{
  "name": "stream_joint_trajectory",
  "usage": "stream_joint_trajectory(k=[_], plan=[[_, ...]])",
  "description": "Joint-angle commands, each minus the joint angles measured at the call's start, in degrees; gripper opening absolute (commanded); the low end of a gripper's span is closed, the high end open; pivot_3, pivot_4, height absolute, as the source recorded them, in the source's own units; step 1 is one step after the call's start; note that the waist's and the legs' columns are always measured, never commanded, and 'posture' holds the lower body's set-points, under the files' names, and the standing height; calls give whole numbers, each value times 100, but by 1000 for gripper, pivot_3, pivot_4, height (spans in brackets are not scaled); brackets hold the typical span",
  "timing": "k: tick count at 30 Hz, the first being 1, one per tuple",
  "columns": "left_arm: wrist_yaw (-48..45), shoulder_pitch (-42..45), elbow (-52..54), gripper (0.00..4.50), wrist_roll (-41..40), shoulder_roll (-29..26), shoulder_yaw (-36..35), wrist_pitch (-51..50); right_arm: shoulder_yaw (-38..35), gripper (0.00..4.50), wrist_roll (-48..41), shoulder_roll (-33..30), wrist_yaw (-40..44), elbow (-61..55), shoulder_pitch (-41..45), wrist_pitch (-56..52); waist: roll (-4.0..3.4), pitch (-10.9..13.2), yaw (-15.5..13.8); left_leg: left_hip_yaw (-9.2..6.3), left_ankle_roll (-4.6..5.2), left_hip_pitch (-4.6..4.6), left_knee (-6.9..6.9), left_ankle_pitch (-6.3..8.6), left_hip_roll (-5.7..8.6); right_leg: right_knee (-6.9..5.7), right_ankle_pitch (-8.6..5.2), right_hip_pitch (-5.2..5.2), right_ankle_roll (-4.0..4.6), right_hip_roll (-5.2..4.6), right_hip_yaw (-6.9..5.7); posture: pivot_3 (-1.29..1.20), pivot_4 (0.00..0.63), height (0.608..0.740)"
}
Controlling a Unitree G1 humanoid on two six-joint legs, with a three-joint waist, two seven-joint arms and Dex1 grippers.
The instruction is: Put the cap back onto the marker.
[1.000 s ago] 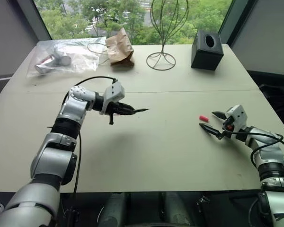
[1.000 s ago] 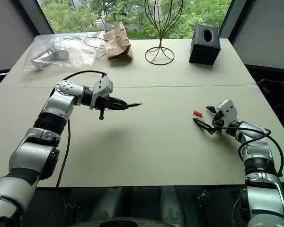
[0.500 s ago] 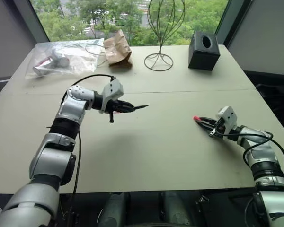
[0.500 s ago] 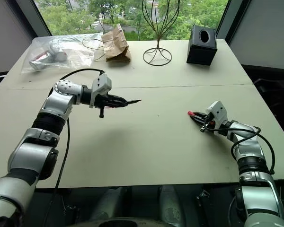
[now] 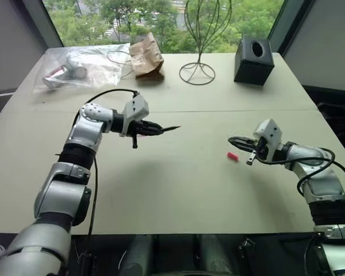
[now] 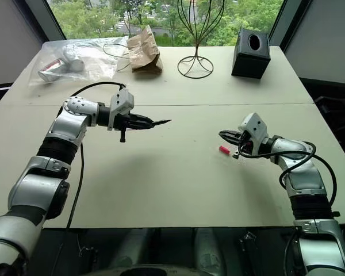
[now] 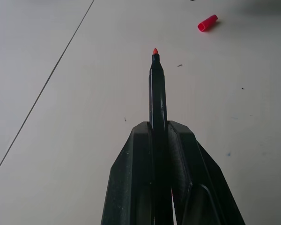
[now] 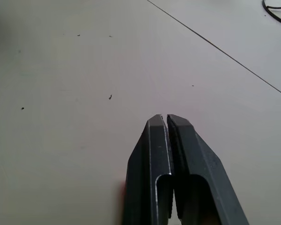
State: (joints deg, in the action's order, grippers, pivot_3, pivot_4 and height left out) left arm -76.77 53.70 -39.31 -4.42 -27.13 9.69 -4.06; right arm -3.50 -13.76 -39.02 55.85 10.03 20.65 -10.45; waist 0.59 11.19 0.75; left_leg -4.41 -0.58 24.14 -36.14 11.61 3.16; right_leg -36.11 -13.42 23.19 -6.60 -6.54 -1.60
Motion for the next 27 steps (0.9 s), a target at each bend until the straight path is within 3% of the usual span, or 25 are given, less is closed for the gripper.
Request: stream_joint_trajectory(k=[1, 8, 11, 14, 21, 27], plan=[[43, 36, 151, 0, -133, -34, -159, 86, -81, 10, 4, -64, -80, -131, -73, 4, 0, 0, -40, -3, 0, 7, -1, 0, 1, 0, 0, 3, 0, 0, -3, 0, 150, 740], [100, -75, 175, 0, -117, -108, -173, 92, -518, 10, -290, -31, -455, -210, -109, -133, 0, 0, -17, -4, 1, 21, -6, 0, 6, -1, 0, 14, -1, -4, -4, 0, 150, 740], [93, -239, 310, 0, -130, -190, -179, 33, -805, 822, -544, -219, -432, -725, -587, -540, 0, 0, -18, -5, 1, 21, -3, -1, 4, -1, 0, 15, -1, -4, -5, 0, 150, 740], [-107, -406, 526, 0, -179, -298, -113, -136, -940, 2260, -863, -360, -315, -1385, -1097, -1019, 0, 0, -20, -7, 1, 22, 1, 0, 4, -1, -1, 16, -1, -4, -6, 0, 150, 740], [-563, -704, 842, 0, -20, -567, 145, 29, -1277, 2260, -1273, -396, -528, -2437, -1837, -1613, 0, 0, -26, -7, 1, 23, -4, 0, 0, 1, -2, 16, 1, -5, -5, 0, 150, 740], [-707, -847, 1014, 0, 35, -612, 302, 238, -1098, 2260, -1413, -134, -799, -2929, -2169, -1887, 0, 0, -35, -8, 1, 25, -4, 0, 0, 4, -7, 16, 11, -12, -6, 0, 150, 740]])
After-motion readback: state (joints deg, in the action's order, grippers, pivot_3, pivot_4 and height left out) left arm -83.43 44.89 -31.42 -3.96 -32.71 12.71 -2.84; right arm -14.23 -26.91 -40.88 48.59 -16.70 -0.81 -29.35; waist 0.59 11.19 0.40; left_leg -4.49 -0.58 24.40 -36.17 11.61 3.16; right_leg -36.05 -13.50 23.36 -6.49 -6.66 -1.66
